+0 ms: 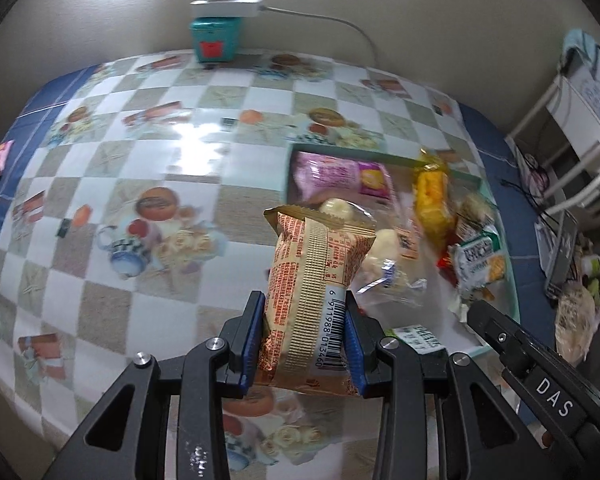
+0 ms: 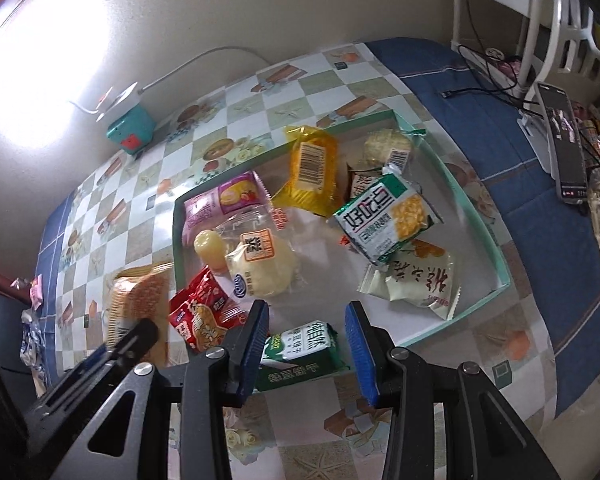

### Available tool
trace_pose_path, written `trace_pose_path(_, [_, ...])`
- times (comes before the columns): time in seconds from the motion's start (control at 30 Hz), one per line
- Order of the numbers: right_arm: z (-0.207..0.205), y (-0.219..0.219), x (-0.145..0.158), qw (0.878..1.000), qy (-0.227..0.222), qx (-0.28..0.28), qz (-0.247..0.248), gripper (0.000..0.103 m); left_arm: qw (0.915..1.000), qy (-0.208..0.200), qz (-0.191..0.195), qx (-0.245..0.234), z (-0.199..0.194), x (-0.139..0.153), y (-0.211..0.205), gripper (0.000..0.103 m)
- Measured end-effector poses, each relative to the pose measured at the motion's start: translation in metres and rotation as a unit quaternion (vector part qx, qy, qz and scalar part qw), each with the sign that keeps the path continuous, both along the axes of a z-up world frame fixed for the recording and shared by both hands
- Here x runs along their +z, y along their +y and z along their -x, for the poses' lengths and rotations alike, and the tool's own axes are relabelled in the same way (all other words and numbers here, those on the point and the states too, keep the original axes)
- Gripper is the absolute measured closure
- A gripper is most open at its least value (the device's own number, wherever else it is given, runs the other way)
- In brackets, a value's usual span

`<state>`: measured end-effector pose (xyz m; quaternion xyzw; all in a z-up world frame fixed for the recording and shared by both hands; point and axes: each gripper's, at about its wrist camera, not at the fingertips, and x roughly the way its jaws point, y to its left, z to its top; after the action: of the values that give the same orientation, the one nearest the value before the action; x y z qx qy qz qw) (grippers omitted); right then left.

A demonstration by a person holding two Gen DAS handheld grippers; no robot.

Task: Organize snacks
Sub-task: 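Carry the biscuit box with the right gripper while the left carries the wafer pack over the tray, then open the right gripper to drop the biscuit box while the left releases the wafer pack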

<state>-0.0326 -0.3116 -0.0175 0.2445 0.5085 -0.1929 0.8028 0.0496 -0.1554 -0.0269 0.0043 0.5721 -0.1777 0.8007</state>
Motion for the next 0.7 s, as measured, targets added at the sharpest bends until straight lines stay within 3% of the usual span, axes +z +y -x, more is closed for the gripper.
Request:
trace_pose_path(0.3, [0.006,-0.014,-0.005,1.0,0.01,-0.023,-0.007,0.059,0.9987,-0.003,0.013,-0.049,0.009,-0.006,-0.035,0.064])
trace_pose_path(0.7, [0.012,-0.027,-0.005,0.999,0.016,-0.048,-0.005,0.058,0.998,0.002,0.012,-0.062,0.008,-0.02,-0.052,0.064])
